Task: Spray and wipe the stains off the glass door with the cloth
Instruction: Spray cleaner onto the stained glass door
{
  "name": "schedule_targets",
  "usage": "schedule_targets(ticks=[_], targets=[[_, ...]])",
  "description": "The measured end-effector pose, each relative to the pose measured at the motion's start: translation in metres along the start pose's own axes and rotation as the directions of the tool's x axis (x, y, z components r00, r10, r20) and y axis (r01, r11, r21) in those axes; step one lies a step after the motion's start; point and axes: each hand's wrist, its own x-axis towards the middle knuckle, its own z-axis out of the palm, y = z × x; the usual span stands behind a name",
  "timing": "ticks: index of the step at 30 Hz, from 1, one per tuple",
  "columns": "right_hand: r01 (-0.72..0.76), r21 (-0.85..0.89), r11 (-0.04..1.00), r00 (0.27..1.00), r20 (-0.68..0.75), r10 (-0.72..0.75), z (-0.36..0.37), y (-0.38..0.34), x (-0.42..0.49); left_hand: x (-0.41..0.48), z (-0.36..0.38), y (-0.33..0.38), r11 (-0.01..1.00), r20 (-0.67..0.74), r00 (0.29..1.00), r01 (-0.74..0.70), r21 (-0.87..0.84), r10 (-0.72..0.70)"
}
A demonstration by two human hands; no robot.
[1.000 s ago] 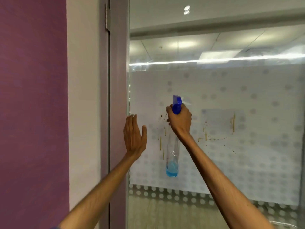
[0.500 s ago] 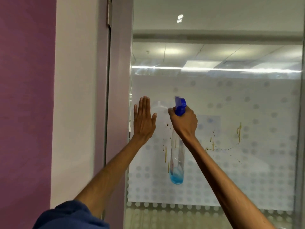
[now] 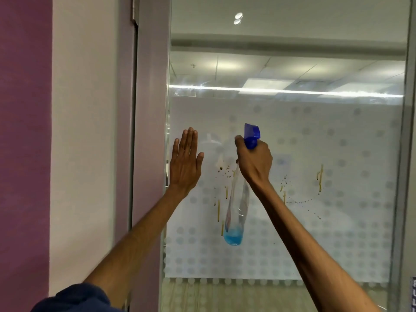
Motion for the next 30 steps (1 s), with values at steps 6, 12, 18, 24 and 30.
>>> schedule_targets(ticks=[6,12,18,24,30], targets=[[0.046,-0.073,0.996,0.999,-0.01,-0.046,-0.028,0.004,0.005,-0.001,-0.003,0.002,1.0,0.007,1.0,0.004,0.025,-0.005],[-0.086,0.071,0.994,0.994,-0.064,0.09,-0.065,0.005,0.024,-0.001,-0.008,0.007,1.0,0.02,1.0,0.013,0.024,-0.013],[-0.175,0.153,0.973,0.964,-0.176,0.201,-0.106,0.007,0.051,-0.002,0.001,0.009,0.999,-0.042,0.999,0.018,0.029,-0.017],[-0.159,-0.022,0.987,0.943,-0.3,0.145,-0.115,0.019,0.057,0.0,0.008,0.011,0.997,-0.076,0.995,0.062,0.049,-0.058],[-0.191,0.07,0.979,0.909,-0.364,0.203,-0.132,0.031,0.066,0.0,0.009,0.009,0.997,-0.072,0.996,0.054,0.049,-0.051]])
